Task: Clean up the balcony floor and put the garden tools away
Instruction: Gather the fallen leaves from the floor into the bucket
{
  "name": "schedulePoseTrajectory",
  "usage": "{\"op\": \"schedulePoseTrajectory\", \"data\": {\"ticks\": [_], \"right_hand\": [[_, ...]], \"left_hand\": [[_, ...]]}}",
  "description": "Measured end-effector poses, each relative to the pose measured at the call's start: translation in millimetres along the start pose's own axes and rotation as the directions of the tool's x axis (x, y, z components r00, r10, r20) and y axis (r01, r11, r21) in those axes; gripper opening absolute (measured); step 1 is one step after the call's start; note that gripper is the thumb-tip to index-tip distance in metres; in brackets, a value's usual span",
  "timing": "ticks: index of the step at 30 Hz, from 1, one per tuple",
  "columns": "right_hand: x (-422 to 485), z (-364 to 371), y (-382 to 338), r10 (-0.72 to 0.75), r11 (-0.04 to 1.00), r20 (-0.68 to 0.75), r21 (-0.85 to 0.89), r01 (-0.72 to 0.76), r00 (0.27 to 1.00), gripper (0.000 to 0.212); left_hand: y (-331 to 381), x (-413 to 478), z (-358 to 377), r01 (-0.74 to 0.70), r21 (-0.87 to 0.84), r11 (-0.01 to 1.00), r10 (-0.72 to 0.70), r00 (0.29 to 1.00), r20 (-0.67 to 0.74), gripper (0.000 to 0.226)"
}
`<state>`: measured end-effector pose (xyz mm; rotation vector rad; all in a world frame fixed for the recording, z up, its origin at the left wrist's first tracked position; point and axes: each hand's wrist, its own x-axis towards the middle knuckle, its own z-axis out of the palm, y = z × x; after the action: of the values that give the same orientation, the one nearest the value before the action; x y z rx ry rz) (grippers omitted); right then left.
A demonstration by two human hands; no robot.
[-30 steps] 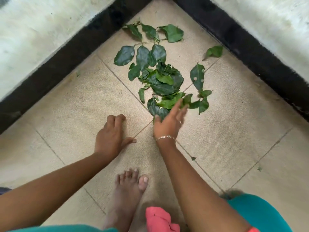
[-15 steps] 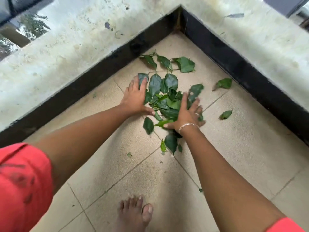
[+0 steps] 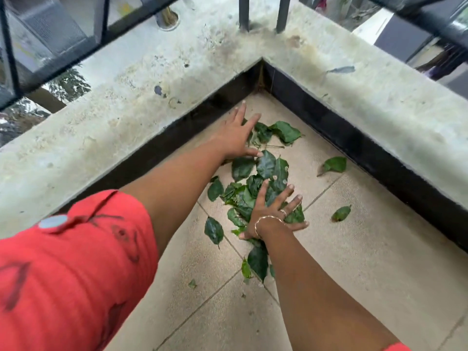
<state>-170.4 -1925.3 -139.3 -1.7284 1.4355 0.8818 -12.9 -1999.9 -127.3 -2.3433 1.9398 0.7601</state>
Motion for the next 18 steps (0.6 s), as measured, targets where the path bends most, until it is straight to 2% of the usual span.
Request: {"op": "schedulePoseTrajectory", "data": {"ticks": [6,8,11,14,16,18], "right_hand": [[2,-1,0,0.018,1.0,0.034,0.005,-0.018,0.999,0.144],[3,-2,-1,0.034,0.999,0.045,0.007,-0.034,0.998,0.144],[6,-3,-4,0.069,0.998,0.056,0.002,-0.07,0.996,0.144],[6,-5,-6,0.092,0.996,0.06,0.0,-0.092,0.994,0.143],[6,-6,-6,0.087,0.996,0.056,-0.013,-0.086,0.995,0.143],[5,-6,-5,0.085,0.996,0.059,-0.034,-0.084,0.995,0.141]], "left_hand": [[-3,19,-5,0.11,0.015,0.994,-0.111,0.989,0.093,0.095],[4,12,8,0.053,0.027,0.998,-0.055,0.994,0.089,0.096],[18,-11,33,-0.091,0.005,0.996,0.091,0.996,0.002,0.096],[26,-21,46,-0.201,-0.041,0.979,0.197,0.977,-0.082,0.086],[26,-24,47,-0.245,-0.042,0.969,0.242,0.968,-0.068,0.08],[21,-34,52,-0.282,-0.05,0.958,0.28,0.959,-0.039,0.087]]}}
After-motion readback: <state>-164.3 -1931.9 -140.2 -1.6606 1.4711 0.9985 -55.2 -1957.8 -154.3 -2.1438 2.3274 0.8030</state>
